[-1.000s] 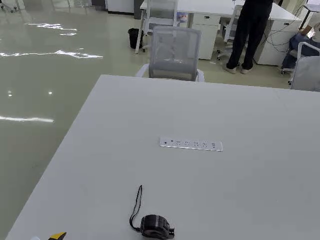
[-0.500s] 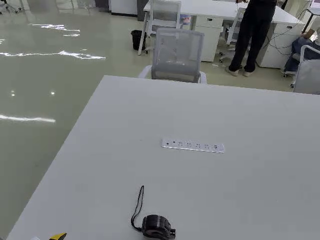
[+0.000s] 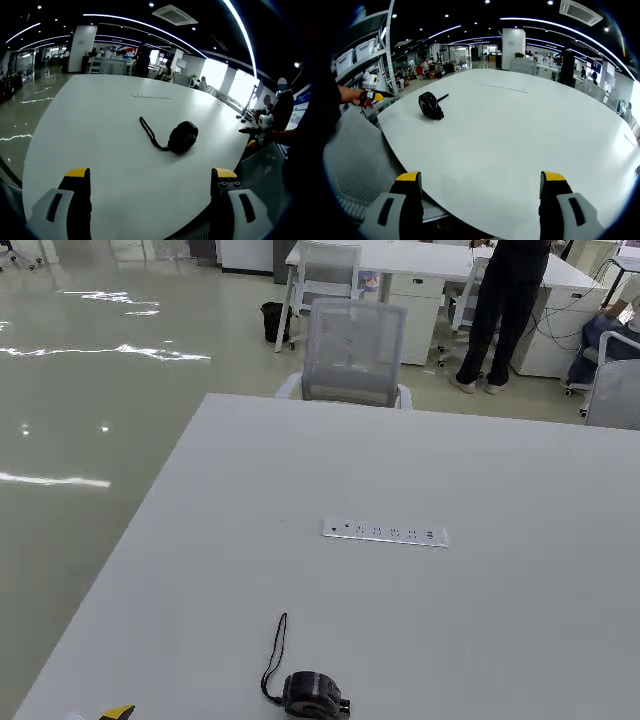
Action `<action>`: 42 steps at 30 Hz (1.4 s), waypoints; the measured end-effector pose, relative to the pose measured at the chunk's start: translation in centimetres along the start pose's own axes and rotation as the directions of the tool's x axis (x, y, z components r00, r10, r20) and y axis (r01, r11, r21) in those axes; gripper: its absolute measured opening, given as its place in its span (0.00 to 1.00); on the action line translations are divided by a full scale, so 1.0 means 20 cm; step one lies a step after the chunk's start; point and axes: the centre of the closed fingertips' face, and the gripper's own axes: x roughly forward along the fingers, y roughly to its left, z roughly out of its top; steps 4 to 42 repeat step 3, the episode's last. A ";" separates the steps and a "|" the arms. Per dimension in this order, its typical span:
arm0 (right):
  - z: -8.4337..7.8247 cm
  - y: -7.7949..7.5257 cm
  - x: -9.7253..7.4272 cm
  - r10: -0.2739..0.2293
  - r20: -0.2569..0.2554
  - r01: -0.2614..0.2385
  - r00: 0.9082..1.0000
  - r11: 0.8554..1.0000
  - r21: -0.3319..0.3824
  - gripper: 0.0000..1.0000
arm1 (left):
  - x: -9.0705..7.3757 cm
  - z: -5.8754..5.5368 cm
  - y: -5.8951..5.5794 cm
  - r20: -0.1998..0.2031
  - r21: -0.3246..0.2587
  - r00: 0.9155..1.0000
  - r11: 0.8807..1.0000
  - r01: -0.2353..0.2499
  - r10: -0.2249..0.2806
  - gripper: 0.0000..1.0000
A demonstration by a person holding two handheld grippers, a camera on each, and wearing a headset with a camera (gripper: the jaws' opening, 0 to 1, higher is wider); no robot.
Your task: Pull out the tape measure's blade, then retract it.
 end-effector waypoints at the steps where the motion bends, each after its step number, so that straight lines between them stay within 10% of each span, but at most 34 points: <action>1: 0.00 0.00 0.00 0.001 0.000 -0.001 1.000 1.000 0.001 1.00 | 0.00 0.00 0.00 0.001 -0.002 1.000 1.000 -0.001 0.001 0.99; 42: 0.00 0.00 0.00 0.002 0.000 -0.002 1.000 1.000 0.002 1.00 | 0.00 0.00 0.00 0.004 -0.004 1.000 1.000 -0.003 0.003 0.99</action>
